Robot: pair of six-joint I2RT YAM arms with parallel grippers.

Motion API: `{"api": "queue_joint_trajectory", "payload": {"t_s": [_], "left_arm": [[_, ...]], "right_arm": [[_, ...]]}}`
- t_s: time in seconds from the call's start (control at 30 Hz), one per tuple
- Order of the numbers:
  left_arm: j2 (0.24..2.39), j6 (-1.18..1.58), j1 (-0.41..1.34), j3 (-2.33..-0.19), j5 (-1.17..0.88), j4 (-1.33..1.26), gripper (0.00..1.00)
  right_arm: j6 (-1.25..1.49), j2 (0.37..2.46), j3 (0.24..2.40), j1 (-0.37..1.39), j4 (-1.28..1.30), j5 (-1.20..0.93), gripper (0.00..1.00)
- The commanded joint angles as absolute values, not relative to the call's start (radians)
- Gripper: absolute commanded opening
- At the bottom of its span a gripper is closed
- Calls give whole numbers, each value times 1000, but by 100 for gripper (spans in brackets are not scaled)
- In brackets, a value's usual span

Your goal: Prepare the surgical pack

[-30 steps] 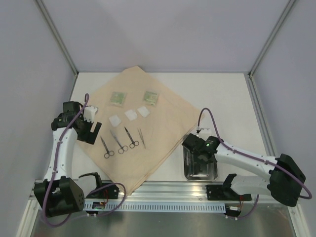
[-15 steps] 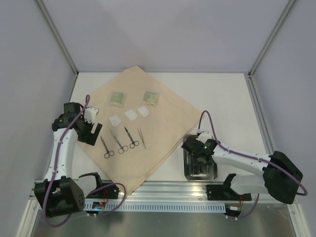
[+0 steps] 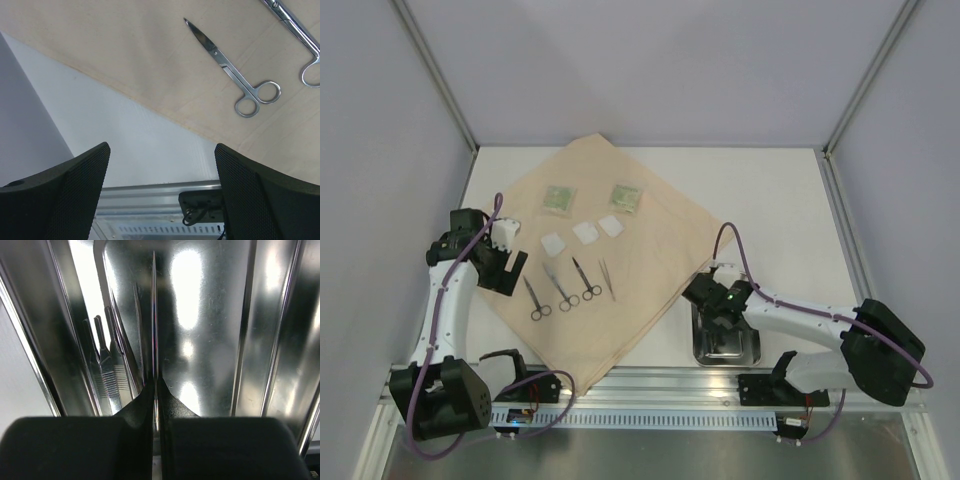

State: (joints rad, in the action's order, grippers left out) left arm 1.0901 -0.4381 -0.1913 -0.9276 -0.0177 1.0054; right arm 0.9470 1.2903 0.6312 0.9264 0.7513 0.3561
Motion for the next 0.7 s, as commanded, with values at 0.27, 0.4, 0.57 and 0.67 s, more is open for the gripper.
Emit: {"api": "queue_joint_trajectory", "payload": {"t_s": [0.27, 0.4, 0.57, 0.67], "left_arm": [[1074, -456, -198, -927, -20, 994, 95], [1072, -459, -198, -928, -20, 1000, 95], [1072, -463, -198, -931, -20, 1002, 95], [1080, -462, -198, -933, -11, 999, 95]], "right_arm": [[937, 1276, 632, 930, 730, 350, 16], [923, 1272, 658, 931, 771, 354, 19], [893, 1213, 719, 931, 834, 367, 20], [861, 1178, 800, 931, 862, 364, 22]]}}
